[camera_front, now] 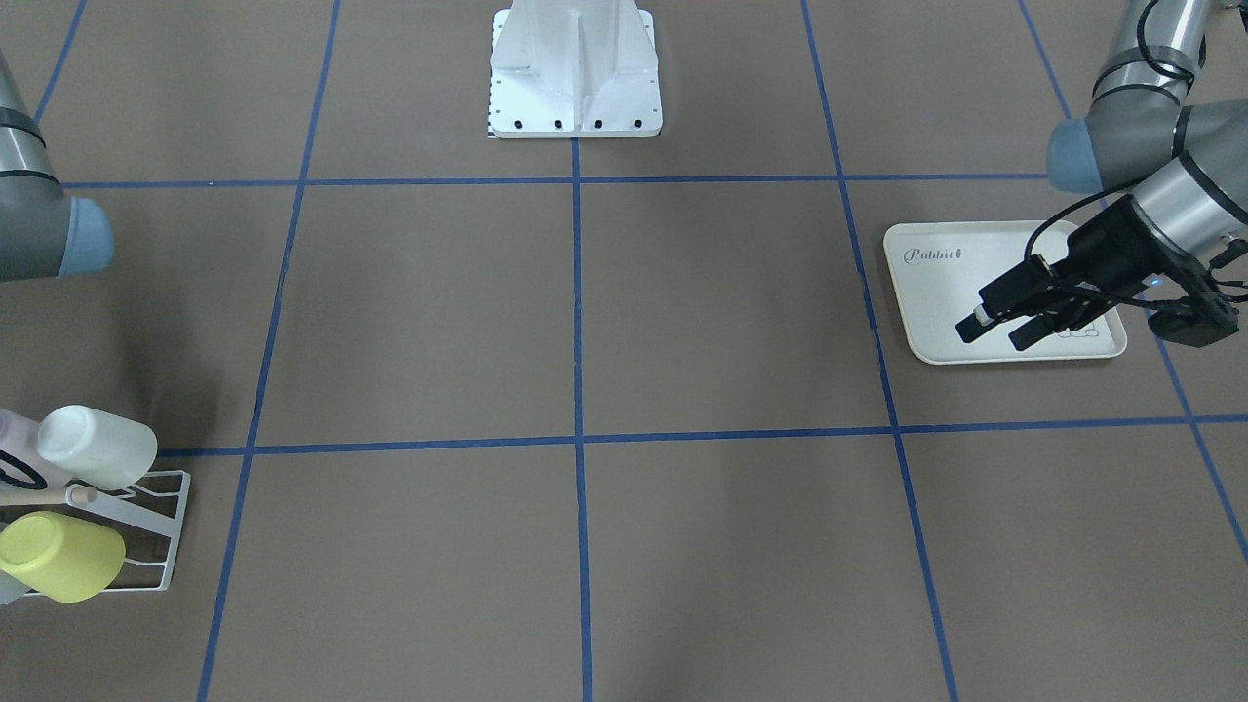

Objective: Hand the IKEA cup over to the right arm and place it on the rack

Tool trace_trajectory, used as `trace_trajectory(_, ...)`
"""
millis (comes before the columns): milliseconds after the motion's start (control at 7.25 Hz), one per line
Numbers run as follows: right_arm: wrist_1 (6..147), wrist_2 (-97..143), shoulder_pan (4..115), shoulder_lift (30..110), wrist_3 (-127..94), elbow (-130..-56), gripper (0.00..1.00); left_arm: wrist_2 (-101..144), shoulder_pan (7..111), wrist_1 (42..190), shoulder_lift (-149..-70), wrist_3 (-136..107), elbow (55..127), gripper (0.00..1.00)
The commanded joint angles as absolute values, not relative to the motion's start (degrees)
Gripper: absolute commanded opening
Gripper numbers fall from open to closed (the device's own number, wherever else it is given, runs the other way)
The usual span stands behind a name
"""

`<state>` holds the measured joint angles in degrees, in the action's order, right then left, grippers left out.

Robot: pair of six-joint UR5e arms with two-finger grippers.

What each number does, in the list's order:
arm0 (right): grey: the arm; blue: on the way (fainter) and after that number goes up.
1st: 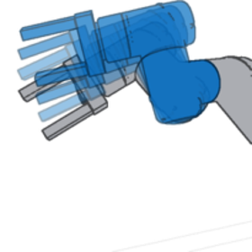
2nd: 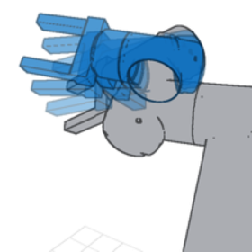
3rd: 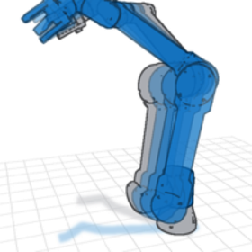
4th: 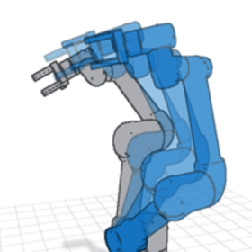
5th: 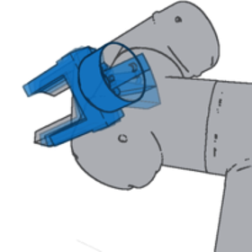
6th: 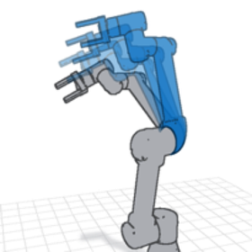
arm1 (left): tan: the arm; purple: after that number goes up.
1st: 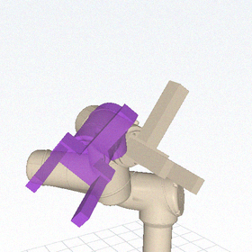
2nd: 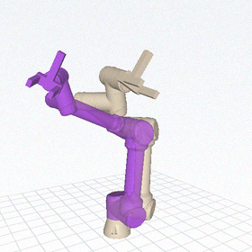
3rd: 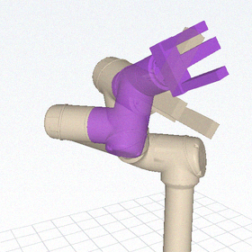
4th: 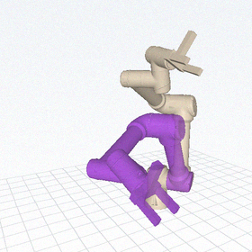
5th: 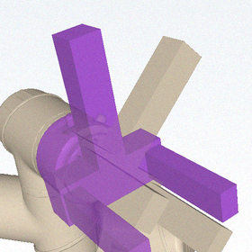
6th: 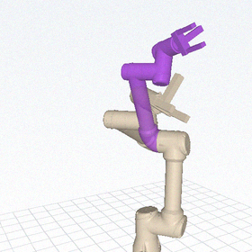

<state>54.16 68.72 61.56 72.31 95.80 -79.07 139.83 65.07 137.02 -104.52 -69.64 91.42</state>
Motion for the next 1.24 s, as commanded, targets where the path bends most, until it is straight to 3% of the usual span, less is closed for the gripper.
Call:
trace_trajectory(0, 54.32, 76.77, 63.18, 71.98, 86.98, -82.07, 0.99, 139.83, 65.48, 137.02, -104.59, -69.52, 91.49, 1.00)
trace_trajectory(690, 54.14, 106.56, 71.80, 78.30, 39.32, -90.60, 0.99, 139.40, 67.40, 136.85, -104.24, -68.48, 91.93, 1.00)
trace_trajectory(1104, 54.58, 117.66, 73.04, 79.88, 7.75, -95.34, 0.99, 136.86, 73.89, 127.83, -101.52, -45.16, 92.02, 1.00)
